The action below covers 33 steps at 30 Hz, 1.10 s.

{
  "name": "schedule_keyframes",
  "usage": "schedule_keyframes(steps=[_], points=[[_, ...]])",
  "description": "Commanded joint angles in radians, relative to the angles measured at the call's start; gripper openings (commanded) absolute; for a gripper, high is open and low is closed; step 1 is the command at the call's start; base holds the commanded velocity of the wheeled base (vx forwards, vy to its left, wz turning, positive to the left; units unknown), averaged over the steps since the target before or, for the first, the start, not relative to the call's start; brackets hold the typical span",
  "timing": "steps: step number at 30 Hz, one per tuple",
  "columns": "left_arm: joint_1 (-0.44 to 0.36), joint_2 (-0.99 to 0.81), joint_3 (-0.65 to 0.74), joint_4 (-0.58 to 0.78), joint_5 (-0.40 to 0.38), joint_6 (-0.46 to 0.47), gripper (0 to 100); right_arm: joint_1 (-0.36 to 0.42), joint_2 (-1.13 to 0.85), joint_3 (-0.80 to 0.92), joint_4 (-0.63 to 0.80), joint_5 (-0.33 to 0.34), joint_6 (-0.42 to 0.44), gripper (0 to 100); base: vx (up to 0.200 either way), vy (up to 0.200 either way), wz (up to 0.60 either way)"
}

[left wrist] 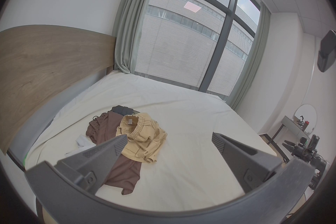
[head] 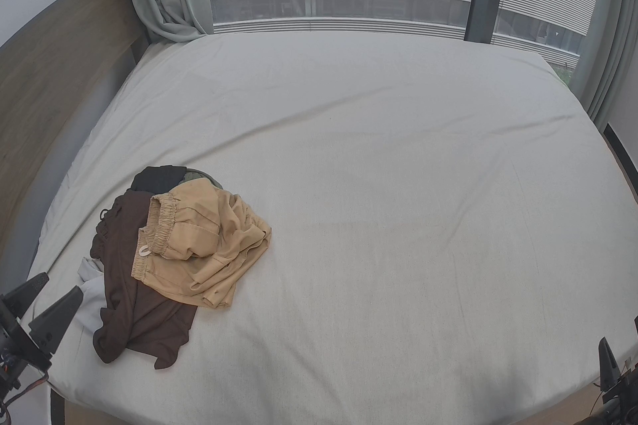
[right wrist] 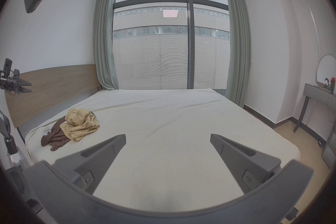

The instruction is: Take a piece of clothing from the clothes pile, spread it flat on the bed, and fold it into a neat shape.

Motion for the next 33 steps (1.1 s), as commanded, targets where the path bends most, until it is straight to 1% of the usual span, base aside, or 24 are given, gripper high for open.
schedule_keyframes(steps=[1,4,10,11,15,16,25,33], points=[[0.001,0.15,-0.013,-0.065,-0.005,-0.002,100,0.0,-0.016,0.018,-0.001,0.0,0.0,100,0.0,0.0,0.0],[0.001,0.21,-0.041,-0.087,-0.009,-0.004,100,0.0,-0.016,0.018,-0.001,0.0,0.0,100,0.0,0.0,0.0],[0.002,0.305,-0.094,-0.088,-0.061,-0.004,100,0.0,-0.016,0.018,-0.001,-0.002,0.0,100,0.0,0.0,0.0],[0.002,0.343,-0.114,-0.09,-0.077,-0.005,100,0.0,-0.016,0.018,-0.001,-0.002,0.0,100,0.0,0.0,0.0],[0.005,0.405,-0.136,-0.094,-0.095,-0.005,100,0.0,-0.016,0.018,-0.001,-0.002,0.0,100,0.0,0.0,0.0],[0.008,0.443,-0.145,-0.111,-0.106,-0.01,100,0.0,-0.016,0.018,-0.001,-0.002,0.0,100,0.0,0.0,0.0],[0.01,0.578,-0.165,-0.245,-0.15,-0.016,100,0.0,-0.016,0.018,-0.001,0.0,0.0,100,0.0,0.0,0.0],[0.018,0.695,-0.217,-0.305,-0.169,-0.013,100,0.0,-0.016,0.018,-0.001,0.0,-0.002,100,0.0,0.0,0.0]])
